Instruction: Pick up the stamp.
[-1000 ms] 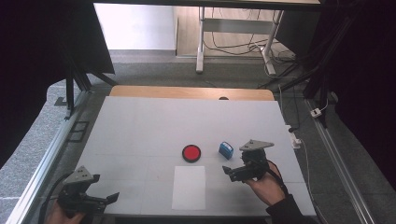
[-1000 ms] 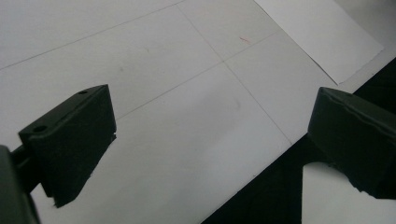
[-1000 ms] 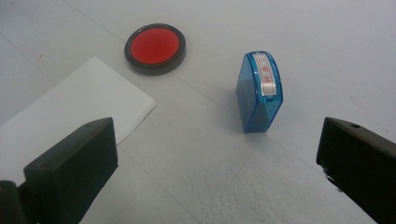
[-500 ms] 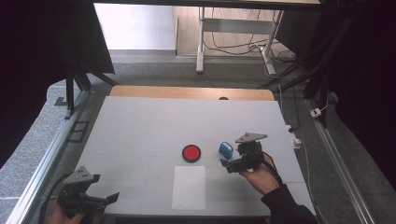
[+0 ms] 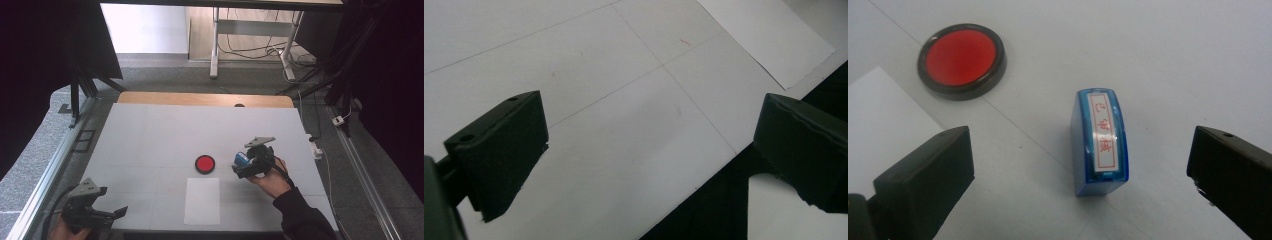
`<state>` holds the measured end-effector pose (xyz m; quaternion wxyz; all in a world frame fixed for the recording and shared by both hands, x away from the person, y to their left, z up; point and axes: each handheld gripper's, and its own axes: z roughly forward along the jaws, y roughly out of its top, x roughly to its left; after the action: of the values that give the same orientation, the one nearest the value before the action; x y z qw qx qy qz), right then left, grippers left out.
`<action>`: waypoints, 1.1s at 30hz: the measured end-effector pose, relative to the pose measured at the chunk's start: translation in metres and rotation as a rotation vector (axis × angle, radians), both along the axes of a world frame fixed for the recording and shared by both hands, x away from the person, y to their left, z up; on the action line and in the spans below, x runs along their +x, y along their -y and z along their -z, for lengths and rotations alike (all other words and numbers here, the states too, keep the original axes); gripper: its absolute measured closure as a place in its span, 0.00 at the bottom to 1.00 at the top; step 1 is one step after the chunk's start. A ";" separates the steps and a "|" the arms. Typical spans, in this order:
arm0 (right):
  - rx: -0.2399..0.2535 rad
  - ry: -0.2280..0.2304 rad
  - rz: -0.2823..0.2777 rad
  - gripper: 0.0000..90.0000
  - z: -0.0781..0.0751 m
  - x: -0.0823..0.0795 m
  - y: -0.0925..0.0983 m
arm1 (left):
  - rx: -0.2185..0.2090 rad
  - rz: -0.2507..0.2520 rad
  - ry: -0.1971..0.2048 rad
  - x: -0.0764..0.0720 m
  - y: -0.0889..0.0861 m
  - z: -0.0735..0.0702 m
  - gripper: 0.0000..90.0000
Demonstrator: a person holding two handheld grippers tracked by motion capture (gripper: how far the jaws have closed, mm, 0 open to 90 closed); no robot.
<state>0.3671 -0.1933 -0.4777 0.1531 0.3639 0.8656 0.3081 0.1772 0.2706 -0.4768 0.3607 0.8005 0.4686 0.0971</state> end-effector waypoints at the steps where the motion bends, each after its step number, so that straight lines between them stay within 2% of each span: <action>1: -0.014 0.001 -0.001 0.00 0.003 0.003 -0.001 | 0.000 0.000 0.000 0.000 0.000 0.000 0.01; 5: -0.032 -0.002 -0.006 0.00 0.006 0.008 -0.002 | 0.002 0.001 -0.001 0.000 0.000 0.000 0.01; 10: -0.051 -0.010 -0.011 0.10 0.010 0.013 -0.002 | 0.005 0.002 -0.001 0.000 0.001 0.000 0.01; 14: -0.058 -0.009 -0.021 0.25 0.010 0.017 0.000 | 0.008 0.002 -0.001 0.000 0.001 0.000 0.01; 18: -0.032 -0.035 -0.044 0.45 0.007 0.020 0.001 | 0.008 0.005 -0.002 0.000 0.001 0.000 0.01; 21: -0.032 -0.039 -0.050 0.54 0.006 0.021 0.001 | 0.009 0.005 -0.002 0.000 0.001 0.000 0.01; 29: -0.026 -0.040 -0.050 0.70 0.004 0.023 0.003 | 0.014 0.006 -0.002 0.000 0.002 0.000 0.01; 33: -0.022 -0.059 -0.055 0.78 0.004 0.024 0.002 | 0.015 0.007 -0.002 0.000 0.002 0.000 0.02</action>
<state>0.3913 -0.1957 -0.4818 0.1231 0.3471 0.8828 0.2917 0.1774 0.2689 -0.4770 0.3547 0.8049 0.4654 0.0985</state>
